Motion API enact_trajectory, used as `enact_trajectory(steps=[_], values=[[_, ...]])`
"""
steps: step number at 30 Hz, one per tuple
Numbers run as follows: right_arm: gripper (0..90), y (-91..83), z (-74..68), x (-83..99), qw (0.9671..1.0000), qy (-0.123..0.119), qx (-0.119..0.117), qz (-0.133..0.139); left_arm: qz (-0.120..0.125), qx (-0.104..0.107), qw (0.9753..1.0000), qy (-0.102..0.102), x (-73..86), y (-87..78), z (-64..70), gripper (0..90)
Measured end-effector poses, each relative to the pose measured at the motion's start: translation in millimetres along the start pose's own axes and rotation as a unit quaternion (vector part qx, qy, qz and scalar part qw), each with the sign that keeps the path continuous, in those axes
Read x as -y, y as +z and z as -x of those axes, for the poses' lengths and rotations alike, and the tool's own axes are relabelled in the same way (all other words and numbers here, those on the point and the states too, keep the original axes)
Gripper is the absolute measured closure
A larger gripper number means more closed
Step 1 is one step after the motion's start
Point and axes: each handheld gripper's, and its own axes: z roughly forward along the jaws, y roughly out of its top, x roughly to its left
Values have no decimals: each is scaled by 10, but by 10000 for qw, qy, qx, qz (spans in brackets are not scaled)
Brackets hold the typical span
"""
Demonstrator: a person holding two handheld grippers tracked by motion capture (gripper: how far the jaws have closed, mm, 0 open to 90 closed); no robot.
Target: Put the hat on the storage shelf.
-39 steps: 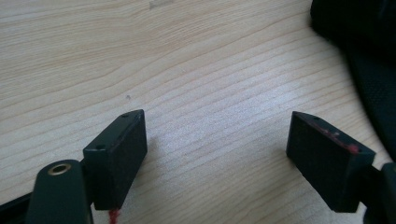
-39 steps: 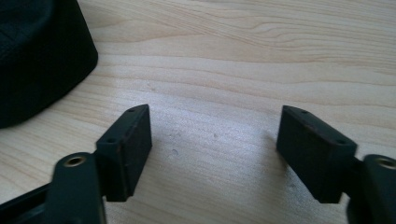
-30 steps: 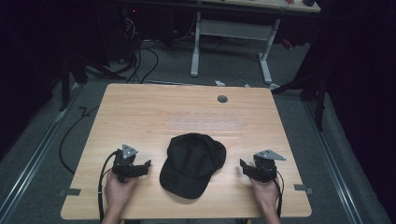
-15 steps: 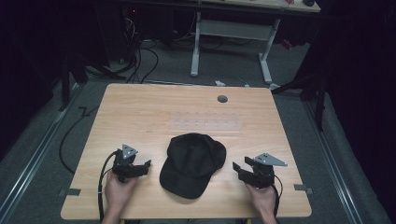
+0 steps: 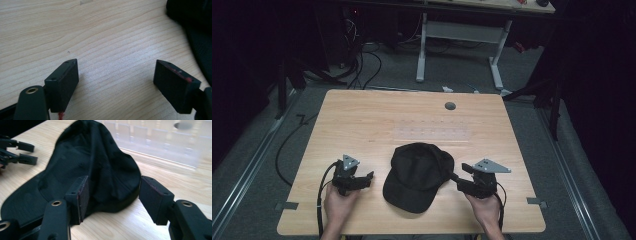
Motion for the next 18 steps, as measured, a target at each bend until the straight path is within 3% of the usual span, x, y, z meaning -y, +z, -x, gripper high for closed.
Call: enact_trajectory(steps=[11, 18], values=[[405, 281, -140, -202, 9996, -170, -171, -120, 1, 0, 10000, 0, 0, 0, 0, 205], [435, 443, -169, -239, 9996, -65, -105, -246, 0, 2, 10000, -1, 0, 0, 0, 204]])
